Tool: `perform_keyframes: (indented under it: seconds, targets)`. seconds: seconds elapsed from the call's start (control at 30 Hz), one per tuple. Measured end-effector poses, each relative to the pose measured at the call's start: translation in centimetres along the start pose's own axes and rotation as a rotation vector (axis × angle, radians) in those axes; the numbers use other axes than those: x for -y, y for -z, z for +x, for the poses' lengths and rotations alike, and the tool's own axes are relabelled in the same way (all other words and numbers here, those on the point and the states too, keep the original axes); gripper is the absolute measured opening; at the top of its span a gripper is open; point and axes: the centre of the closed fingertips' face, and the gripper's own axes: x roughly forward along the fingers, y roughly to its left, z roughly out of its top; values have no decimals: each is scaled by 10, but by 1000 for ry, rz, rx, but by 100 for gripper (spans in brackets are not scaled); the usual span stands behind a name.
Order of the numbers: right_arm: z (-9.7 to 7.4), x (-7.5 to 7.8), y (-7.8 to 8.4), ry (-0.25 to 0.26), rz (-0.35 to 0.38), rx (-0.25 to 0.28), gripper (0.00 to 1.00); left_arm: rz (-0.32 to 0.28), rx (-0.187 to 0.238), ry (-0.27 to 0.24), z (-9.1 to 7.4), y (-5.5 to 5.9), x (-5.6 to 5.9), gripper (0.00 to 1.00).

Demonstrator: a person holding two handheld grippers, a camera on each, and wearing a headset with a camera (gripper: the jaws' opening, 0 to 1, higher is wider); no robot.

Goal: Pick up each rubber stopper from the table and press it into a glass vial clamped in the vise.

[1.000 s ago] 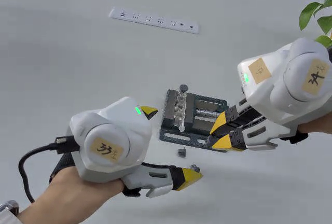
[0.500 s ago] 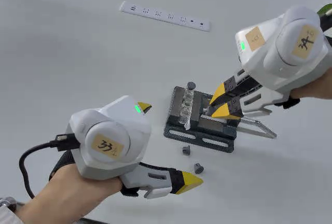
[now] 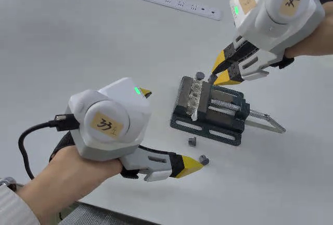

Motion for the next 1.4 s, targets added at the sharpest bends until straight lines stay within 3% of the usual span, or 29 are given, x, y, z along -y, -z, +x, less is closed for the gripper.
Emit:
perform_keyframes:
  seconds: [0.73, 1.4]
  targets:
    - [32, 14, 2, -78, -65, -63, 5, -27, -13, -19, -1, 6, -6, 96]
    - [40, 12, 6, -102, -83, -97, 5, -36, -24, -11, 0, 13, -7, 95]
